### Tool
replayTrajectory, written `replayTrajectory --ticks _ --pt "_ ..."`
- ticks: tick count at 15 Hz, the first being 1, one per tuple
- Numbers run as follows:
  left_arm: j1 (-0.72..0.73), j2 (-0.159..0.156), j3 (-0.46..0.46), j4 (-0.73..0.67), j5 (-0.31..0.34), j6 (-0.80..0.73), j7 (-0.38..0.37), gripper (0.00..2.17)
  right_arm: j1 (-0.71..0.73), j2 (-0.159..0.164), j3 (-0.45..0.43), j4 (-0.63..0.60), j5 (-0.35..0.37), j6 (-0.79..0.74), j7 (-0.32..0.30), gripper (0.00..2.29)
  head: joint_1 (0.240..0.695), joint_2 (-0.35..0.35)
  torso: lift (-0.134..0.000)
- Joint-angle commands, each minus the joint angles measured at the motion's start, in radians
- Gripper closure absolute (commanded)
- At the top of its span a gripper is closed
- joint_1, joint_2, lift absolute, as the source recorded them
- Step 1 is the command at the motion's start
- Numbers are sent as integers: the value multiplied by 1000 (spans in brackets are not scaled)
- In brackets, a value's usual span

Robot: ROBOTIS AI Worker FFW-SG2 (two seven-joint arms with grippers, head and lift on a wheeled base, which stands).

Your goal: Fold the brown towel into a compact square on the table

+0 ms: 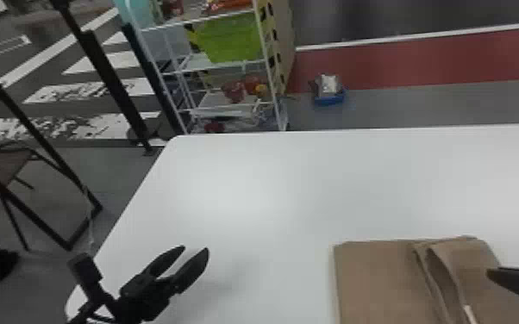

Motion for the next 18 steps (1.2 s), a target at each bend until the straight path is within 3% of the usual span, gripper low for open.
replayTrajectory --ticks 1,5,7,11,15,18 --pt "-11 -3 1 13 -2 0 1 46 47 -33 14 -35 135 -90 15 1963 695 308 -134" --pt "-23 -3 1 27 -6 0 5 46 97 -101 -6 -44 250 -210 15 1963 695 243 -134" --pt "-34 -3 1 41 -9 0 5 46 150 -142 -7 -61 269 -265 15 1966 695 211 -134" --pt "-38 -3 -3 42 -15 0 7 46 176 -191 26 -62 289 -274 15 1963 695 173 -134" --pt "-38 -3 1 42 -15 0 1 46 179 -203 183 -59 364 -237 15 1963 695 188 -134" --pt "-35 -3 10 42 -14 0 -2 46 179 -205 249 -59 381 -197 15 1963 695 248 -134"
